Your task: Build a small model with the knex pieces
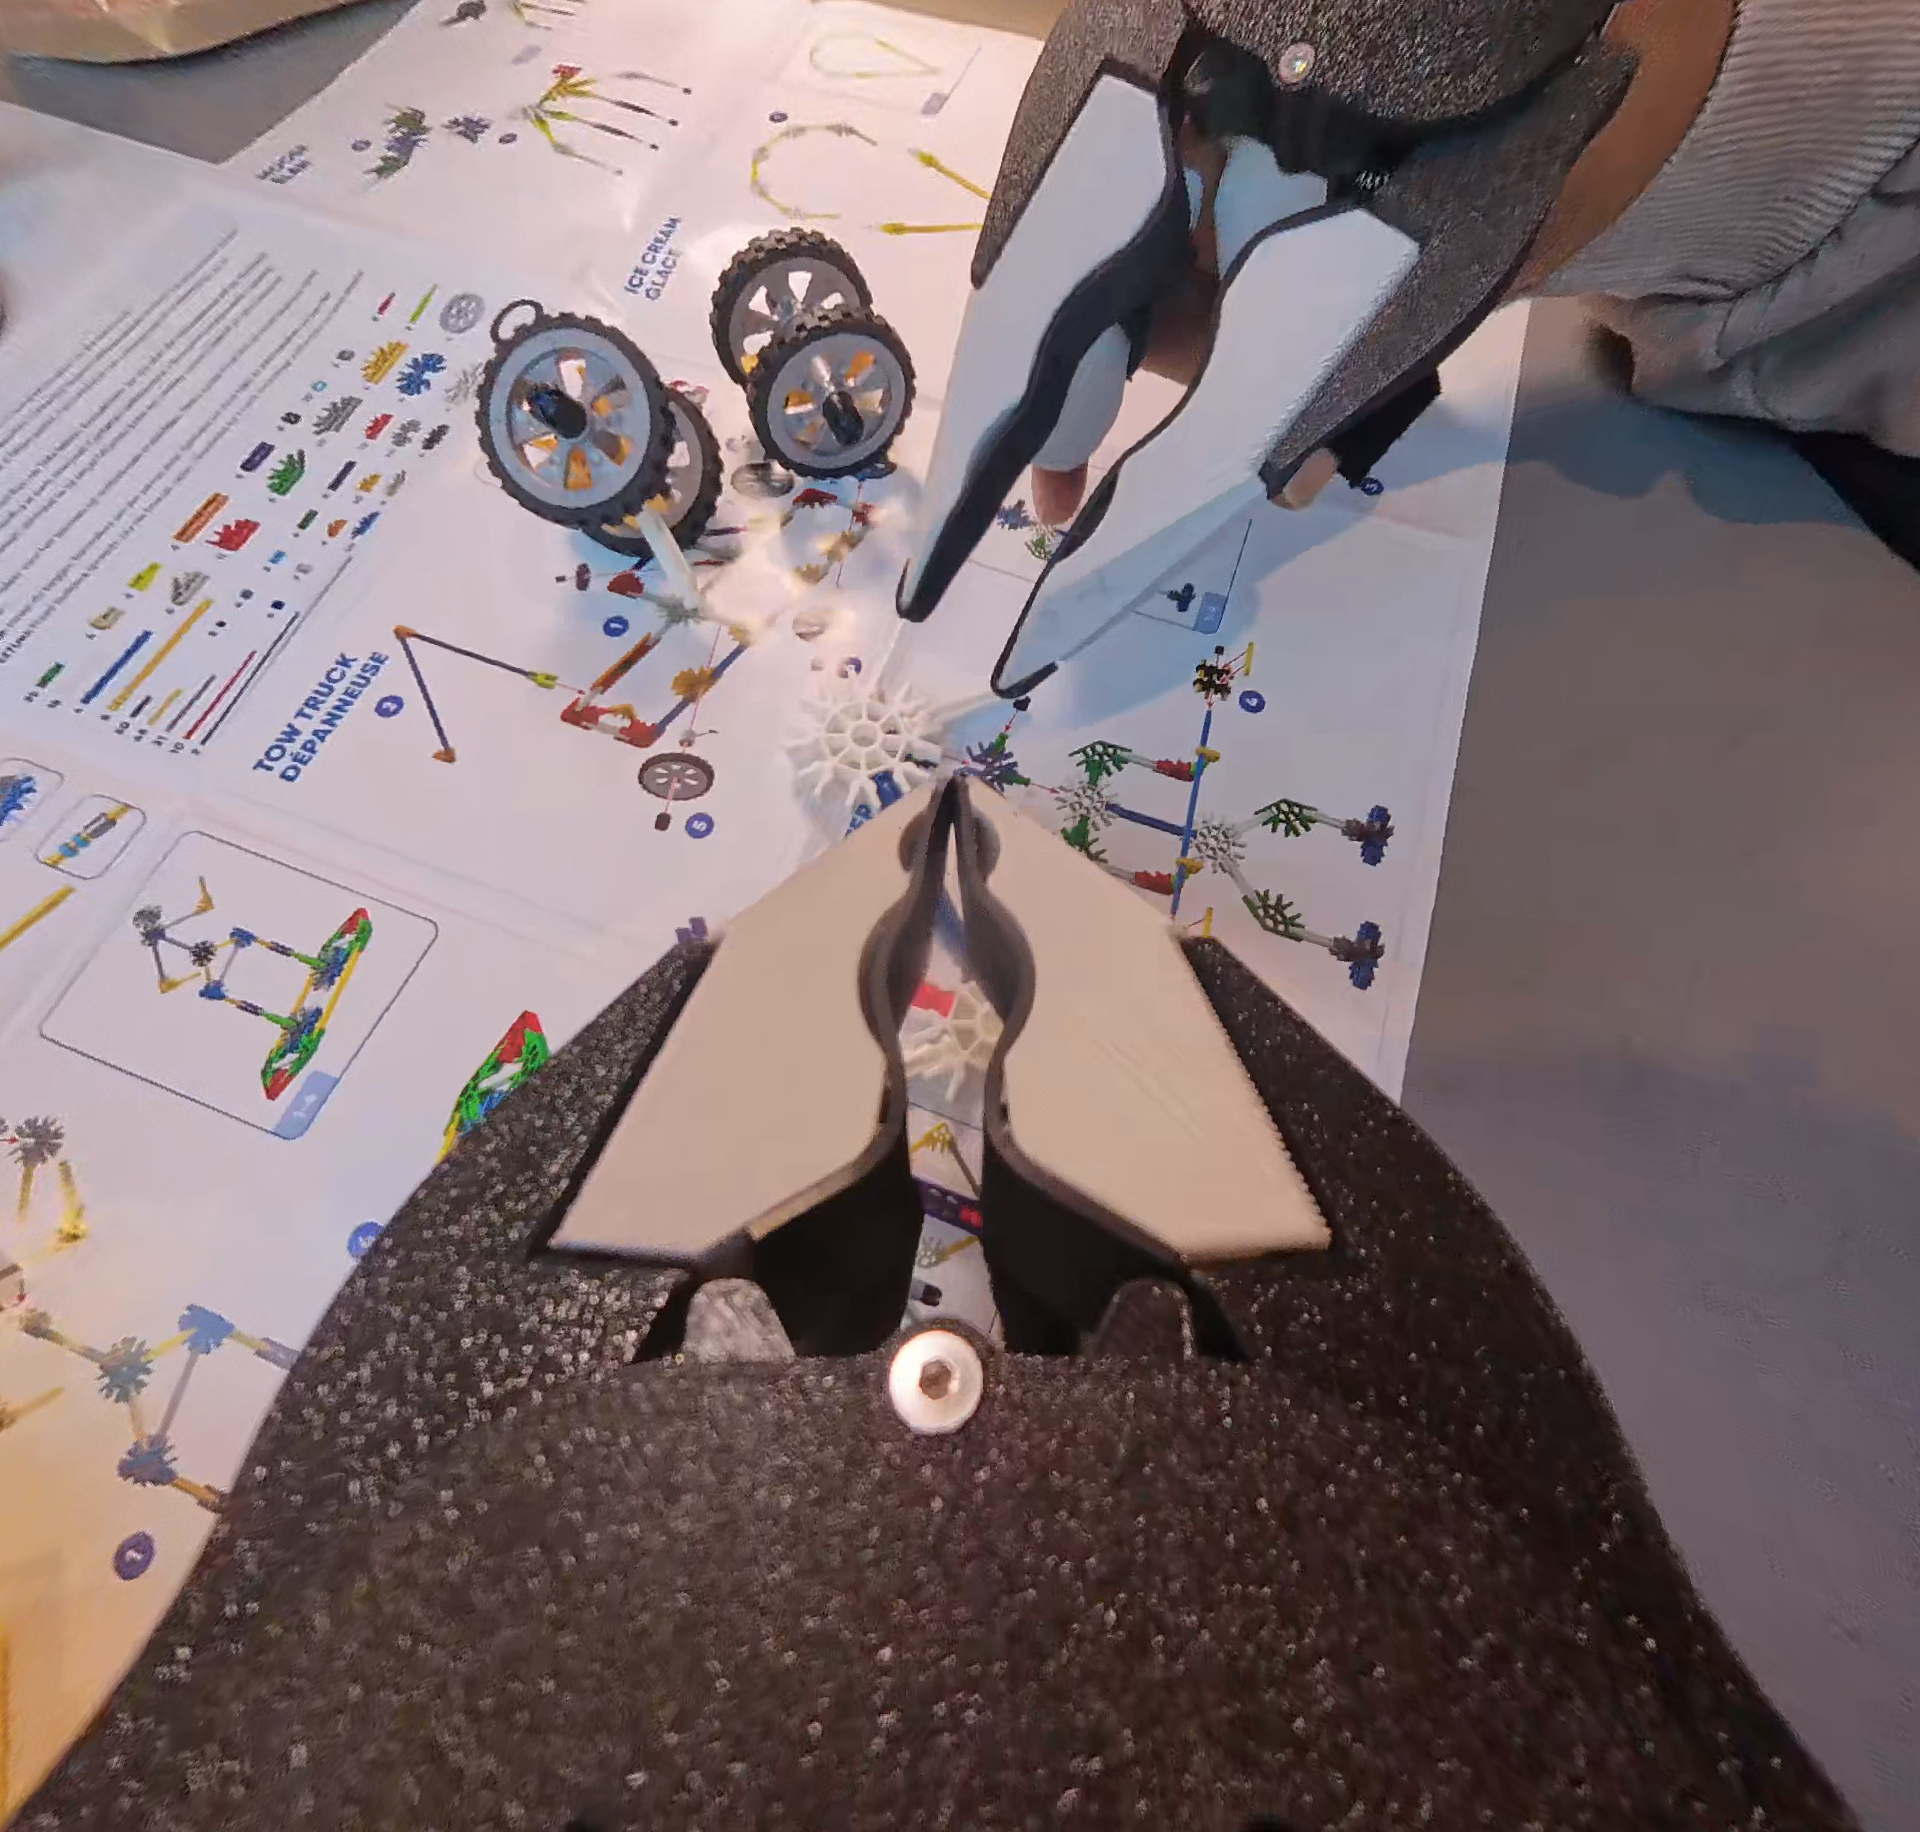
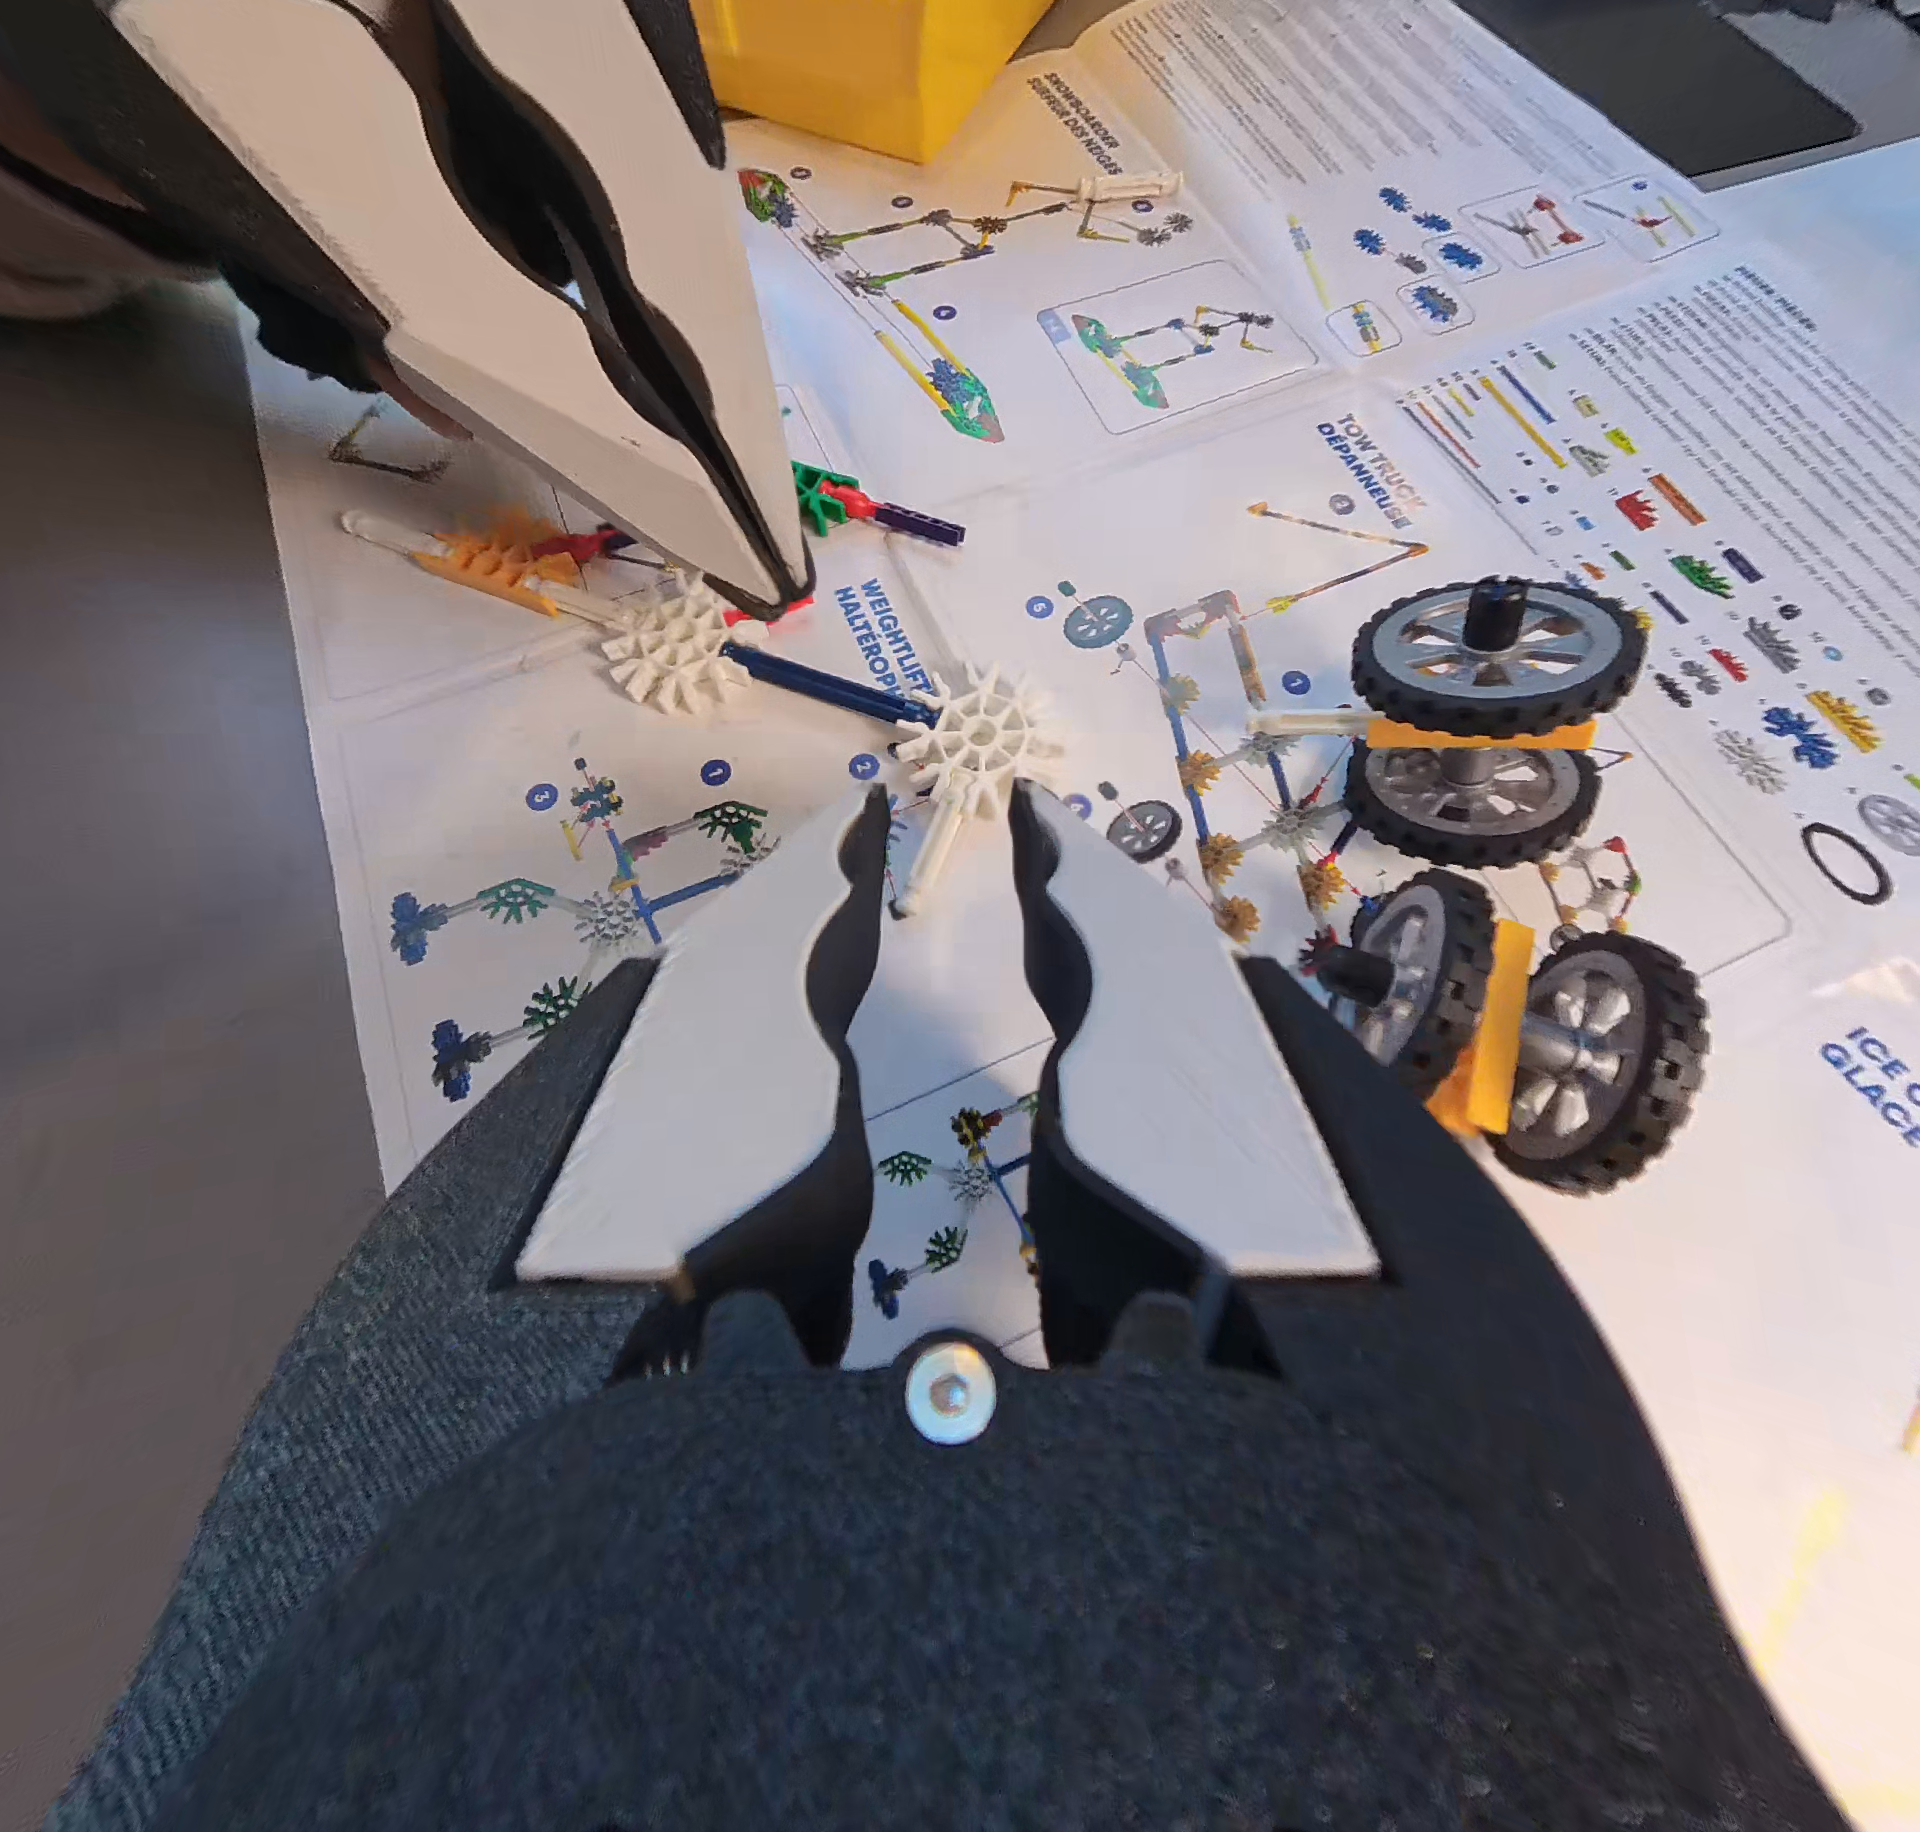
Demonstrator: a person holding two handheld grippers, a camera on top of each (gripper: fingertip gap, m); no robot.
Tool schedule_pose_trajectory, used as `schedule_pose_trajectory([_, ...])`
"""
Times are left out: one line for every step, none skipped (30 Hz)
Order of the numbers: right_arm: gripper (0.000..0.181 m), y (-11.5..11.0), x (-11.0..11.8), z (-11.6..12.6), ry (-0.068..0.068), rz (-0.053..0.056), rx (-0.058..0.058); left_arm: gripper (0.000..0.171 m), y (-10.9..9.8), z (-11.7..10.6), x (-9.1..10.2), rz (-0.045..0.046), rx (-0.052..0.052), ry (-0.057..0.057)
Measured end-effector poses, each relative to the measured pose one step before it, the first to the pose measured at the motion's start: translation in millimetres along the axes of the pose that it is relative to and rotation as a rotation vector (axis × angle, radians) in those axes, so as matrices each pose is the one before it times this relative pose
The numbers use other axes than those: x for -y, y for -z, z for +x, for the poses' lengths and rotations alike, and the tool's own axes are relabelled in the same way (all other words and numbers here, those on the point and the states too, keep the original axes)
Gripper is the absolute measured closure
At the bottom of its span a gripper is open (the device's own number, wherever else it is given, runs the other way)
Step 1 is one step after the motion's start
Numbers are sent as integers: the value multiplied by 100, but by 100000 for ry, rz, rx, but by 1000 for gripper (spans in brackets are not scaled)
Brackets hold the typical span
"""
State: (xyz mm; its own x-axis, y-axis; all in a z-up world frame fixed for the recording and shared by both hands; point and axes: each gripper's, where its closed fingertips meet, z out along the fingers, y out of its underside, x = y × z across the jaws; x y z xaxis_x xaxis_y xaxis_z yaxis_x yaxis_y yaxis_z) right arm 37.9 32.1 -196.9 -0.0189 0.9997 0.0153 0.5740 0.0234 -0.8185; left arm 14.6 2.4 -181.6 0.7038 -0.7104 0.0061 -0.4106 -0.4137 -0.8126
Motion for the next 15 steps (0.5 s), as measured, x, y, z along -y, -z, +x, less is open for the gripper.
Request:
schedule_pose_trajectory([159,-112,-295,68,-446,-1712,-498,171,33,24,-111,-558,164,66])
schedule_pose_trajectory([159,-129,-373,55,-161,-2255,-701,171,-83,-141,-306,-1364,786,276])
schedule_pose_trajectory([158,-190,-529,-138,61,-3599,286,171,-145,-165,-324,-1106,754,456])
schedule_pose_trajectory([160,-118,-116,147,1057,-1969,-2227,171,-186,-101,-207,-406,379,814])
schedule_pose_trajectory([163,-150,-129,137,1485,-2802,-2611,171,-176,28,-120,-340,-218,753])
schedule_pose_trajectory([164,-203,-220,51,1994,-3752,-2244,171,-157,13,-44,-305,234,23])
schedule_pose_trajectory([167,-176,-1,-233,1216,-2423,-349,168,-113,-126,-1,-299,1367,-619])
schedule_pose_trajectory([171,-240,-259,-332,776,-3837,812,162,-116,-131,-43,-566,1318,-626])
schedule_pose_trajectory([176,-59,106,-214,101,-1209,499,158,-118,-28,-66,-534,313,127])
schedule_pose_trajectory([177,2,24,-3,1940,-828,-251,153,-109,24,-19,-26,-520,1263])
schedule_pose_trajectory([177,26,37,10,2927,359,-246,148,-52,58,36,649,-1275,2143])
schedule_pose_trajectory([177,37,95,117,3466,1796,-1278,145,1,54,34,735,-1938,2955])
schedule_pose_trajectory([178,213,438,-88,5246,4428,-678,140,74,30,5,641,-2441,3691])
schedule_pose_trajectory([178,514,947,-252,6029,6938,-282,134,184,-64,113,1283,-2314,4122])
schedule_pose_trajectory([178,713,1241,-166,6301,7386,-1208,130,336,-15,342,2672,-2876,4164])
